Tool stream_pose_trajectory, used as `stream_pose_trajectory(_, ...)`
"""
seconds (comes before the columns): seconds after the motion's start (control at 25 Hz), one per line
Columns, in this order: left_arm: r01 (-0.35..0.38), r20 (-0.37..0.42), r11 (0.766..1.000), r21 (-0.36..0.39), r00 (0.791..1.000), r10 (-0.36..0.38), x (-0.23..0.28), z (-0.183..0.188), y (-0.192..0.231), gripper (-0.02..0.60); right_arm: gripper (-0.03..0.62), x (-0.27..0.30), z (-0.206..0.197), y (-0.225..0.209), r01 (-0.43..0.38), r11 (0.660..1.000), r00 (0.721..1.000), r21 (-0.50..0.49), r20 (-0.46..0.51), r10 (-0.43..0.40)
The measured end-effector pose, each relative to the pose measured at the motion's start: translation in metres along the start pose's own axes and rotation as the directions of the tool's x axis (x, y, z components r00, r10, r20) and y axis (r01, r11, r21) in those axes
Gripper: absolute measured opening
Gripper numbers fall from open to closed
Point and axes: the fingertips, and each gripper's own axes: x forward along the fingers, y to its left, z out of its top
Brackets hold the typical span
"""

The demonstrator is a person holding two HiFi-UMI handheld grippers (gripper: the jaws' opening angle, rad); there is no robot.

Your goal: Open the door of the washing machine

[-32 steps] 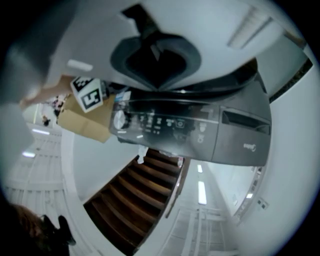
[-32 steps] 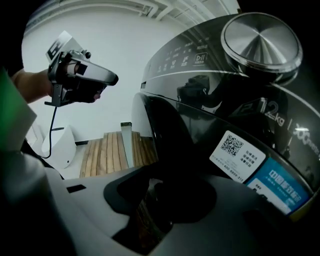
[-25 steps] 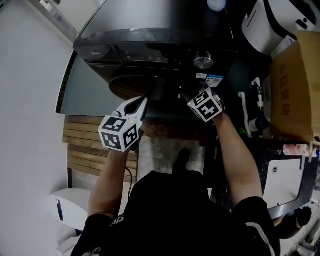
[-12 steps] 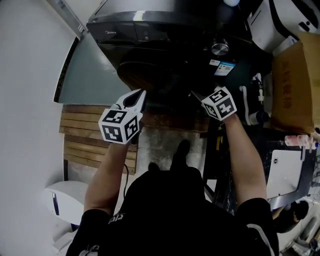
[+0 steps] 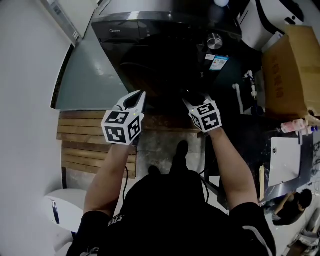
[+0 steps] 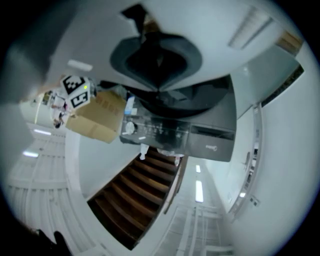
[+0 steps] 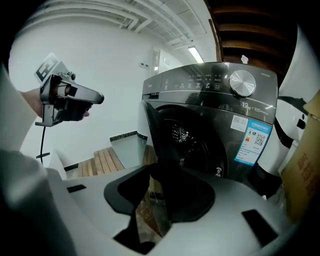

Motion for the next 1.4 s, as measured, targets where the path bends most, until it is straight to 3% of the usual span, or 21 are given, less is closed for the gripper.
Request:
stream_pose_trajectory(0.16, 0.030, -0.005, 1.000, 0.000, 1.000, -0.030, -0.009, -0.008, -0.009, 0.025, 0.126, -0.006, -0.002, 0.016, 0.047, 0.998, 0.999, 0.033, -0.009, -0.047)
stream_pose_trajectory(0.24, 0.049, -0.021, 0.999, -0.007, 0.999, -0.049, -0.011, -0.014, -0.013, 0.094, 0.126, -0.009, -0.003, 0.026, 0.064, 0.997, 0.998, 0.048, -0.011, -0.063)
stream_pose_trajectory(0.32, 0.064, -0.029, 0.998, -0.013, 0.997, -0.065, -0.014, -0.019, -0.017, 0.125, 0.126, -0.011, -0.004, 0.036, 0.076, 0.995, 0.997, 0.064, -0.014, -0.076)
stream_pose_trajectory(0.6, 0.073, -0.024, 0.996, -0.044, 0.997, -0.075, -0.028, -0.031, -0.014, 0.146, 0.120, -0.020, -0.006, 0.070, 0.080, 0.987, 0.996, 0.139, -0.038, -0.075)
stream_pose_trajectory(0.88, 0.052, -0.001, 0.994, -0.098, 0.999, -0.052, -0.035, -0.035, -0.013, 0.162, 0.109, -0.030, -0.009, 0.114, -0.073, 0.983, 0.997, 0.166, -0.026, 0.079)
stream_pose_trajectory(1.08, 0.052, -0.021, 0.997, -0.061, 0.998, -0.053, -0.038, -0.039, -0.020, 0.255, 0.121, -0.034, -0.007, 0.159, -0.170, 0.977, 0.984, 0.129, -0.028, 0.175)
stream_pose_trajectory(1.4, -0.029, -0.036, 0.998, -0.051, 0.999, 0.028, -0.054, -0.052, -0.001, 0.276, 0.132, -0.037, -0.002, 0.229, -0.361, 0.928, 0.931, 0.090, -0.022, 0.365)
